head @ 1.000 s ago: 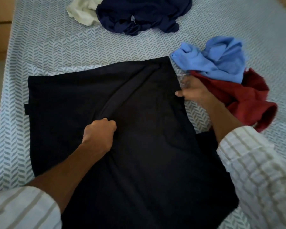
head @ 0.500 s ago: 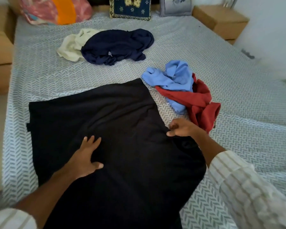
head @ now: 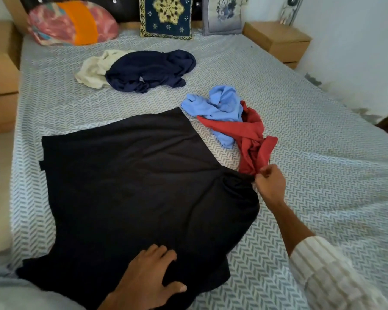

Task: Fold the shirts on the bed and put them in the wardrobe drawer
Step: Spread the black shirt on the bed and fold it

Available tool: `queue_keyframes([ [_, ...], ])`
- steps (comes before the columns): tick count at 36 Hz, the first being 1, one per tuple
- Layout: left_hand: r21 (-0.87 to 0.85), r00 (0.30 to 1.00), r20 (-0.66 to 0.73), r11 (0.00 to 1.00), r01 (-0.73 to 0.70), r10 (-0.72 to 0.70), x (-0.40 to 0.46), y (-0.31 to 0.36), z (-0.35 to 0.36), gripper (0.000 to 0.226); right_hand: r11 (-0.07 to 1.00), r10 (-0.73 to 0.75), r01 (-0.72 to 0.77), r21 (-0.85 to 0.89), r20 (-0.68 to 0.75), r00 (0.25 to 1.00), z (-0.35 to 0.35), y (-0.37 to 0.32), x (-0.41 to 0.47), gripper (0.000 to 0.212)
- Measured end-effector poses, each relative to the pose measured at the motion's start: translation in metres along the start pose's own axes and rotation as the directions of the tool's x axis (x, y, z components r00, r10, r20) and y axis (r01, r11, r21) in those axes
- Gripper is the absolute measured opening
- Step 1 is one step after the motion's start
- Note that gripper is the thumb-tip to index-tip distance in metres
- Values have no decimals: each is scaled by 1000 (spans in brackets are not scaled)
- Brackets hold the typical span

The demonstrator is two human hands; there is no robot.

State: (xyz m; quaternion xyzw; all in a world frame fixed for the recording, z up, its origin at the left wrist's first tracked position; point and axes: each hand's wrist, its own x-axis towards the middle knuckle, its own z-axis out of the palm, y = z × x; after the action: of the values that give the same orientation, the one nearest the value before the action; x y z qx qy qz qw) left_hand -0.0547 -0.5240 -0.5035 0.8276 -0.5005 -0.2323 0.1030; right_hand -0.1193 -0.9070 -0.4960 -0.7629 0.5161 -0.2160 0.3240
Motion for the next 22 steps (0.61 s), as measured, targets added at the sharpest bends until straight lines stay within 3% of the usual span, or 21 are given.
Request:
queue_keyframes([
  [2, 43, 995, 104, 999, -3, -2, 1, 7, -1, 80, 986, 136, -122, -112, 124, 983, 2, 13, -8, 24],
  [4, 73, 985, 171, 997, -27, 14, 0, 13, -2, 92, 976, 162, -124, -181, 214, 963, 7, 22, -14, 31],
  [8, 150, 977, 208, 986, -78, 46, -3, 20, 6, 80, 965, 209, -169, -200, 201, 957, 17, 25, -18, 31],
  [13, 152, 976, 204, 982, -109, 77, -9, 35, 10, 44, 945, 315, -322, 64, 97, 944, 5, 25, -17, 23],
  [17, 27, 965, 226, 989, -144, 134, -12, 41, 13, 15, 878, 430, -417, 235, -2, 903, -12, 44, -19, 23],
  [22, -56, 942, 318, 994, -96, 109, -16, 43, 12, 28, 745, 561, -593, 305, 194, 805, -14, 65, -29, 27],
])
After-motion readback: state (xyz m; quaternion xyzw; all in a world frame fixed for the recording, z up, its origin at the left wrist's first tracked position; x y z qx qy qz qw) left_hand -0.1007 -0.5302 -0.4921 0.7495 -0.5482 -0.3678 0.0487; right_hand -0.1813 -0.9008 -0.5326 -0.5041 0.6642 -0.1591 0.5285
